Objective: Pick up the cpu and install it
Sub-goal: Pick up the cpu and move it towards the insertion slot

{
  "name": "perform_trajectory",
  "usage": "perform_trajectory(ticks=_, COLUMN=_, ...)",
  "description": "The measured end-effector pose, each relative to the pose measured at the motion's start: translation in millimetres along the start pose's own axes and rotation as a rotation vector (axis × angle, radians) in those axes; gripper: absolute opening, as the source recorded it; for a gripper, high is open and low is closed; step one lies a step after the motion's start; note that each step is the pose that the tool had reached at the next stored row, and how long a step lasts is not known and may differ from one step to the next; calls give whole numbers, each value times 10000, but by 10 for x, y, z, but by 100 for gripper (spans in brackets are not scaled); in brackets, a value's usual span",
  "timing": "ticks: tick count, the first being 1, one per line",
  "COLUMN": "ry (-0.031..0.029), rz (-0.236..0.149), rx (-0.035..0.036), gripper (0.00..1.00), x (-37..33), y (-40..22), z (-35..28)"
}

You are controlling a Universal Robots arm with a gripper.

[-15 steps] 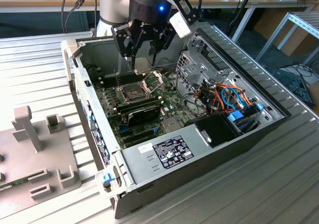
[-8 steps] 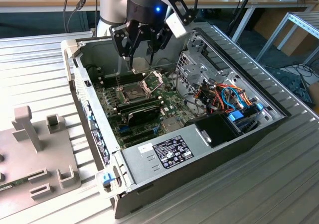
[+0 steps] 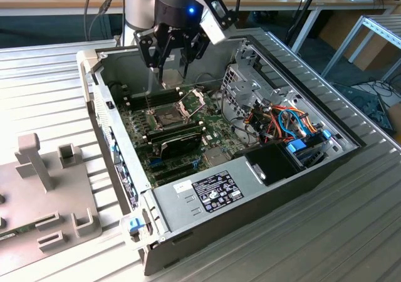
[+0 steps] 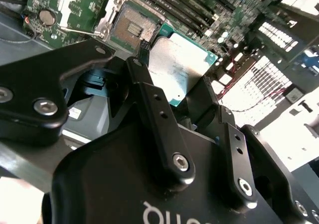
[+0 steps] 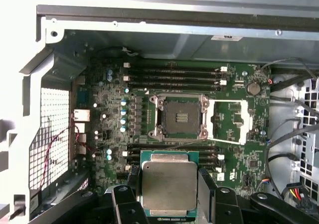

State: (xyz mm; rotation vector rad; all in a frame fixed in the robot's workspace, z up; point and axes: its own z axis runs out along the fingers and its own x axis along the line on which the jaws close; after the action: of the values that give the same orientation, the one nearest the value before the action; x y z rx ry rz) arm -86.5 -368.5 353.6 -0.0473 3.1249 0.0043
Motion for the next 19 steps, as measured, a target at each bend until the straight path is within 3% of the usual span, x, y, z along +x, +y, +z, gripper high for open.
perform_trajectory(ticks=8, ry=1, rz=1, rx=-14, gripper=55, x=-1, y=23, z=11)
perform_trajectory(ticks=13, ry=0, rz=0, rx=-14, gripper=55, x=-47, y=31, z=22)
perform_trajectory(ticks=19, ry=0, rz=0, rx=-16, gripper=55, x=-68, y=112, z=70)
